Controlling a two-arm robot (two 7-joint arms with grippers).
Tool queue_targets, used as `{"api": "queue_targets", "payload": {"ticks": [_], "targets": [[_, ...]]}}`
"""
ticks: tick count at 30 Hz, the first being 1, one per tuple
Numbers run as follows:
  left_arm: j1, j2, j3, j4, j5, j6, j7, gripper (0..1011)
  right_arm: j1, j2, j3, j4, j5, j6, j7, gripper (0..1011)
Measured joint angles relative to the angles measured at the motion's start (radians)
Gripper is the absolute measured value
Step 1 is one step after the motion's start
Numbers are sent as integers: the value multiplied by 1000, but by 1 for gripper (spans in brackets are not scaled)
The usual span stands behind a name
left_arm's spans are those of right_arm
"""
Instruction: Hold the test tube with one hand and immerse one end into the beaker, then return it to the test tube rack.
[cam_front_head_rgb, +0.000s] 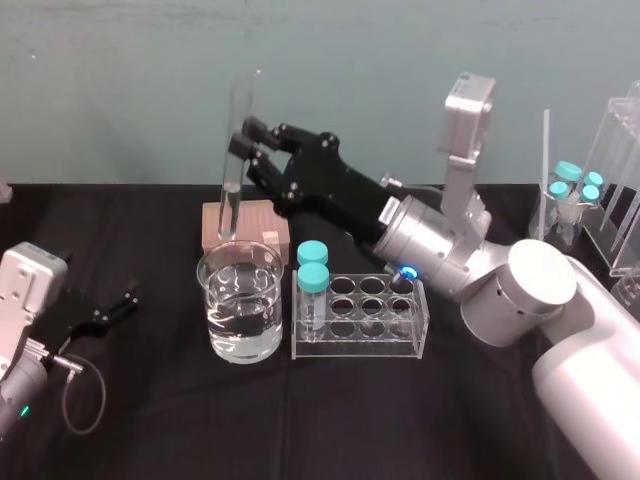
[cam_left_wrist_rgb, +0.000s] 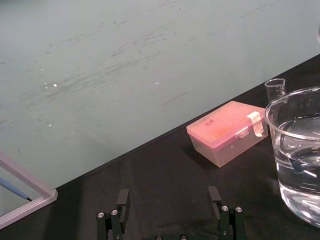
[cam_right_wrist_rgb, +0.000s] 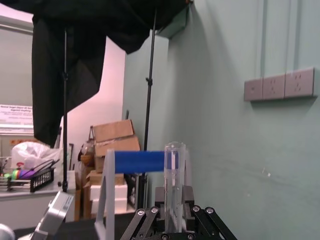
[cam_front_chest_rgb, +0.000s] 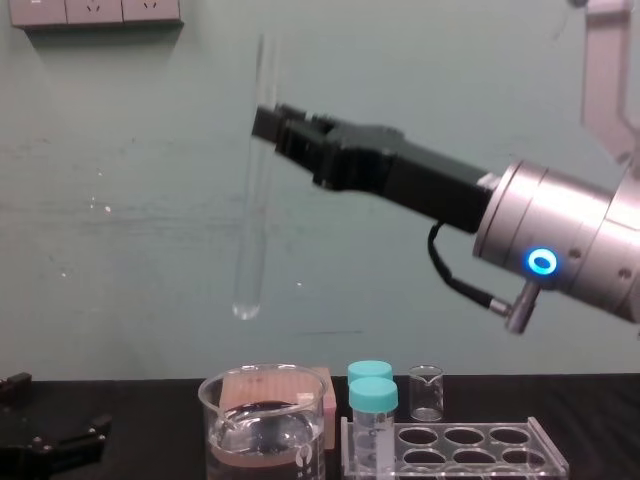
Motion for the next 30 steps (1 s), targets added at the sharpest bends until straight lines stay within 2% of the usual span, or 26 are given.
{"api": "queue_targets", "payload": {"ticks": [16, 30], "targets": [[0, 0, 0, 0, 0, 0, 0, 1000, 24, 2, -54, 118, 1, 16, -3, 216], [0, 0, 0, 0, 0, 0, 0, 1000, 54, -11, -71, 203, -15, 2, 11, 216]]}}
